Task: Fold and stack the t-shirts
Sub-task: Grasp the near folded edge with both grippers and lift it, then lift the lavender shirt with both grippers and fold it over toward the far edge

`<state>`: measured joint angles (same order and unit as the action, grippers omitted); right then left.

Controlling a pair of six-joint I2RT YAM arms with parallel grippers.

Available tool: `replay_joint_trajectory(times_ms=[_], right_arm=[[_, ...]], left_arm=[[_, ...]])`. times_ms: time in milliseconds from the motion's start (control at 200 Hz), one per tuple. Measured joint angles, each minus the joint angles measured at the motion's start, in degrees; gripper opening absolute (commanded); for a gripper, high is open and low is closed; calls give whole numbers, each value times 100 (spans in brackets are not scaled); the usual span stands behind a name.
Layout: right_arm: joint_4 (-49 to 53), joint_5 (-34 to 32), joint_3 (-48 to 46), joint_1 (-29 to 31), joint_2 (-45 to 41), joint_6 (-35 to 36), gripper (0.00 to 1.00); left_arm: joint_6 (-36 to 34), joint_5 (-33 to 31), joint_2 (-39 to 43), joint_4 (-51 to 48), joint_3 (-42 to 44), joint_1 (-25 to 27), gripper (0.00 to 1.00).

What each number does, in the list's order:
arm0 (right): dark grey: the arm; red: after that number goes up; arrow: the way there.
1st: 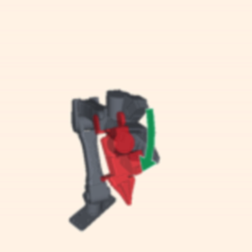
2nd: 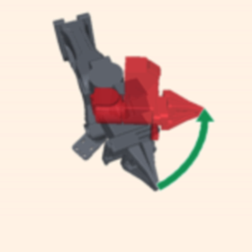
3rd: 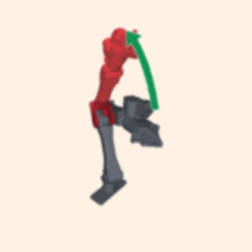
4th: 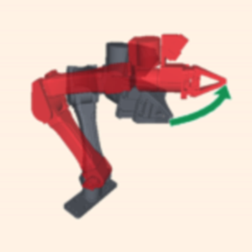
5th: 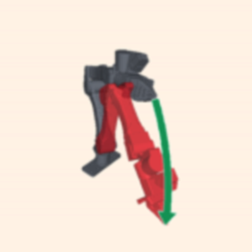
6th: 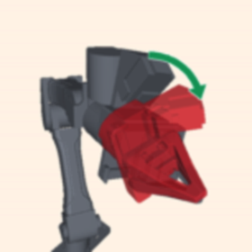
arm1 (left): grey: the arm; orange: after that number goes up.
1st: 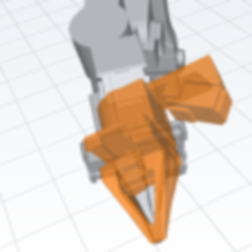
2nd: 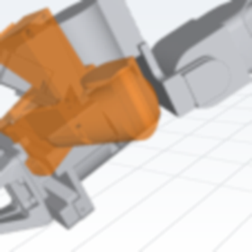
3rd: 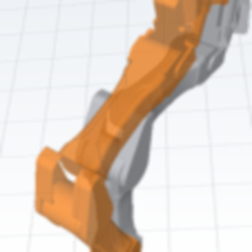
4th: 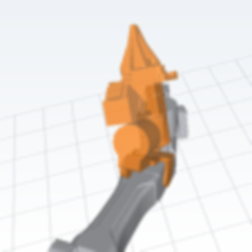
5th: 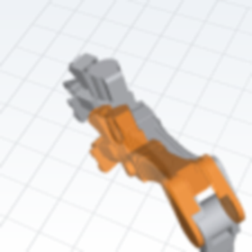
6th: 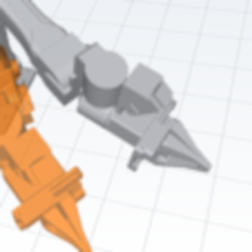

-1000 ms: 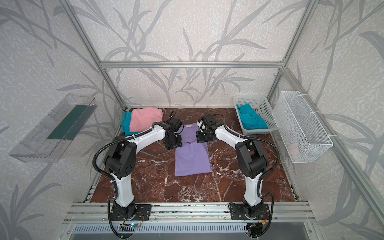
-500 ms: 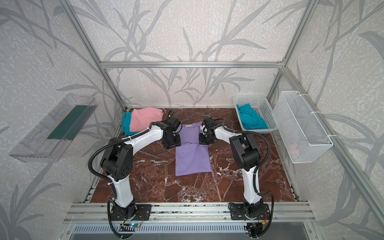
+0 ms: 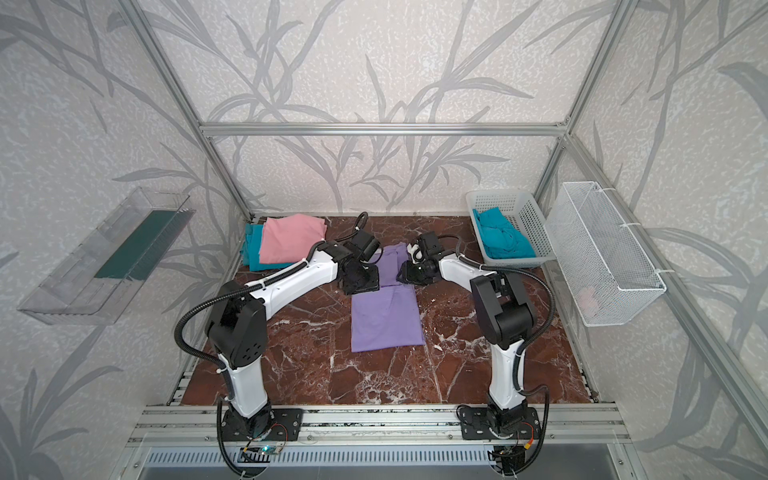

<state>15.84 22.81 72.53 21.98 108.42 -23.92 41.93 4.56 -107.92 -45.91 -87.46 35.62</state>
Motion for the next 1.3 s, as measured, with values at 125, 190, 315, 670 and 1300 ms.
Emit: replay_joint_trajectory(times_ms=[125,190,315,670,1300], right_arm=[[50,-393,-726,-2,-1099,31,51],[133,-535,-1150,24,-1633,63,51],[424,-715,-1969,175,-2262,133,51],[841,-326,-3449,636,-2712,-306,59],[-98,-37,-3869,638,-2643,-896,0]], left_arm=[[160,-2,378,52,750,-11,41],[260,4,737,61,1244,-7,36],[514,107,1375,144,2057,186,44],[1185,511,1954,761,3768,719,55],[1593,931,1714,1899,4063,826,0]])
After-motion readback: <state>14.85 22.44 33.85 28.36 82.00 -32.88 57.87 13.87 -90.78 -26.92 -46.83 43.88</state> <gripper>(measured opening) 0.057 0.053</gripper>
